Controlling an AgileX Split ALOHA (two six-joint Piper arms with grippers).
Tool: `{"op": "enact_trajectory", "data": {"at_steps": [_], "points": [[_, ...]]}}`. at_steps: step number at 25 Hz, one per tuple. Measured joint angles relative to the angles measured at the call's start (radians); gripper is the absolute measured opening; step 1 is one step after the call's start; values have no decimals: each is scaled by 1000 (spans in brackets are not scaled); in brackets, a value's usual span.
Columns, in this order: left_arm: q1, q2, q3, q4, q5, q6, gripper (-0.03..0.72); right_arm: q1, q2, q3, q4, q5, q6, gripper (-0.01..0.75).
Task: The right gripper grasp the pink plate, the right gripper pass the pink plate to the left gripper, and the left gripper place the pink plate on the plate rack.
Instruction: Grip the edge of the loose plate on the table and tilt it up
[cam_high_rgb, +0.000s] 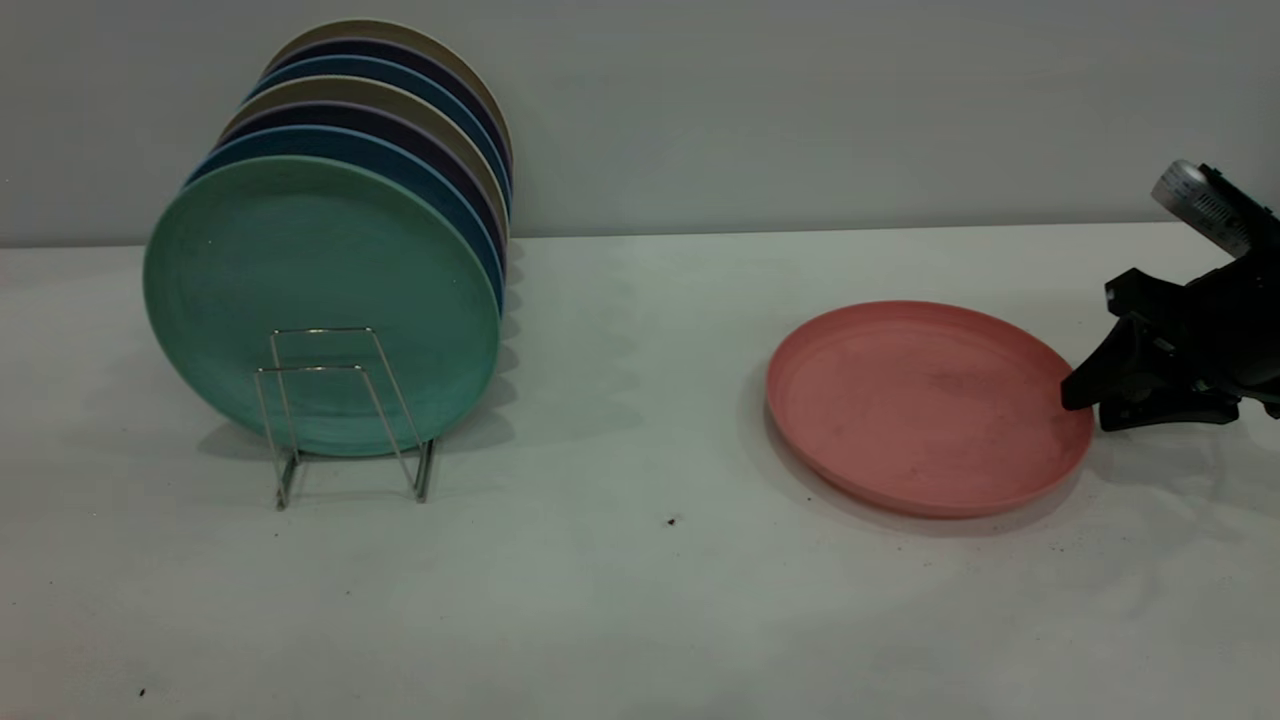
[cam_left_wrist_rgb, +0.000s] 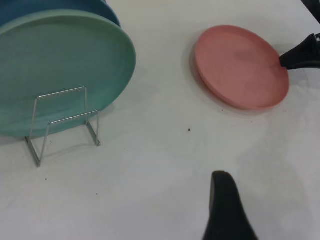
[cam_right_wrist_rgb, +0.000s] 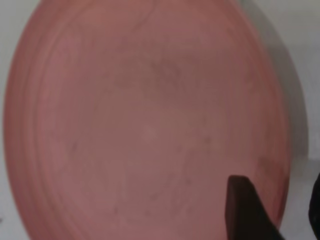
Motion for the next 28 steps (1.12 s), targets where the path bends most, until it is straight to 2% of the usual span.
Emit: {"op": "enact_trajectory", "data": {"at_steps": [10,13,16,20,23,28], "points": [[0,0,0,0,0,0,483,7,53,-7,89,2,-21,304],[0,0,0,0,0,0,483,19,60,-9,108,9,-21,261],[0,0,0,0,0,0,483,23,62,-9,111,9,-21,186],[0,0,0,0,0,0,483,23,63,-9,107,4,-20,36],[0,0,0,0,-1,0,483,23,65,-9,100,19,-18,15],[0,19,0,-61,25,-20,477,23,46,-9,34,116,-36,15]]}}
